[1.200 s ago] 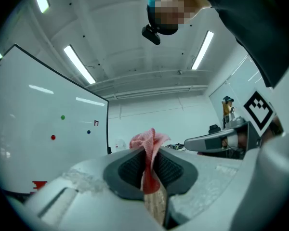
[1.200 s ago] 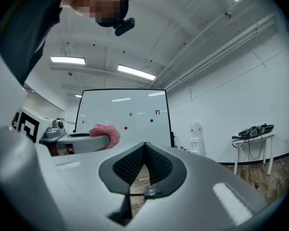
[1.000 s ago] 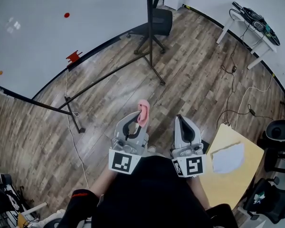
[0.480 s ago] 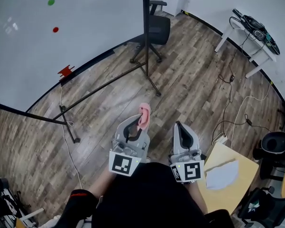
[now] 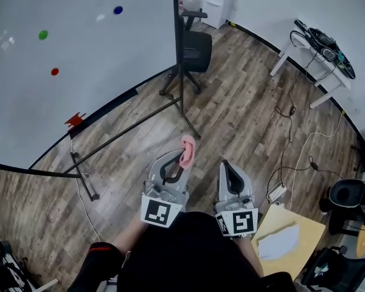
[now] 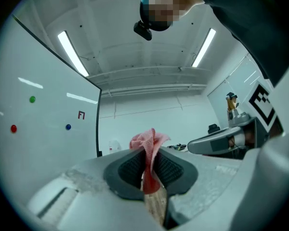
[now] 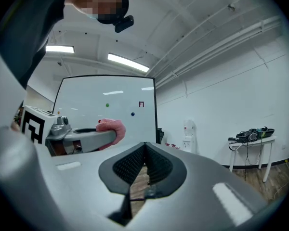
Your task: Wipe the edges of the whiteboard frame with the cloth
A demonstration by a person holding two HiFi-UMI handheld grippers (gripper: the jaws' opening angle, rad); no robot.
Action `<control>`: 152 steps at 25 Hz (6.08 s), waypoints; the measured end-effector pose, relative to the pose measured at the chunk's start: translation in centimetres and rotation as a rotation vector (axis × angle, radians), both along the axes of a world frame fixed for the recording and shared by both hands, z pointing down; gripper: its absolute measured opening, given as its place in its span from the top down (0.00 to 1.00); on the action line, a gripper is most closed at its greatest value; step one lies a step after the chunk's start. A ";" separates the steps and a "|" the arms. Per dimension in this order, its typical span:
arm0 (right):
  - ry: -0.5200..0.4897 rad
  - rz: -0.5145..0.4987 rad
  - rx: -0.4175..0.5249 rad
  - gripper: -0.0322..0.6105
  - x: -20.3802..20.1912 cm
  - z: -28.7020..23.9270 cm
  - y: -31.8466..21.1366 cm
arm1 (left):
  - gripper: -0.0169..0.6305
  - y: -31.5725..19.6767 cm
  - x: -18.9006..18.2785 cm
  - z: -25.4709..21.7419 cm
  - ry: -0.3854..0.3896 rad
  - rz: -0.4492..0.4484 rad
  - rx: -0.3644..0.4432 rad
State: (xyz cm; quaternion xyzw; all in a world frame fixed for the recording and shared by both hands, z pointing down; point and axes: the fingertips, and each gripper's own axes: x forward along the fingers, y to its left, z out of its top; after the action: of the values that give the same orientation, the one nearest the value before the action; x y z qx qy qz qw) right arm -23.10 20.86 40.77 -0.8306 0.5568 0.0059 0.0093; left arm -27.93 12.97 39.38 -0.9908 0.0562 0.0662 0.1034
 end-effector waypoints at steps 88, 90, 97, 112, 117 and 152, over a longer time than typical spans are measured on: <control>0.236 -0.829 0.259 0.95 31.2 -20.8 -40.7 | 0.91 -33.0 30.2 -33.0 -0.161 -0.861 0.921; 0.237 -0.822 0.277 0.95 31.4 -21.7 -40.9 | 0.91 -32.9 30.7 -34.1 -0.172 -0.861 0.964; 0.270 -0.827 0.324 0.95 31.0 -25.2 -42.1 | 0.91 -33.6 31.2 -39.1 -0.196 -0.886 1.092; 0.351 -0.849 0.391 0.95 30.7 -31.2 -42.8 | 0.91 -33.7 31.9 -48.1 -0.250 -1.003 1.296; 0.400 -0.851 0.406 0.95 29.6 -32.2 -42.7 | 0.91 -34.5 32.1 -49.6 -0.281 -1.049 1.323; 0.375 -0.803 0.383 0.95 33.2 -31.8 -43.9 | 0.91 -41.9 34.0 -51.1 -0.494 -1.161 1.321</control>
State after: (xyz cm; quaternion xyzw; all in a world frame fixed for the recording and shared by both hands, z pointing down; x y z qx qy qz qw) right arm 10.06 -23.07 8.97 -0.5179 0.8145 0.2537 0.0631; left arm 6.05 -28.95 -11.72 -0.5320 0.4729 -0.1917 0.6757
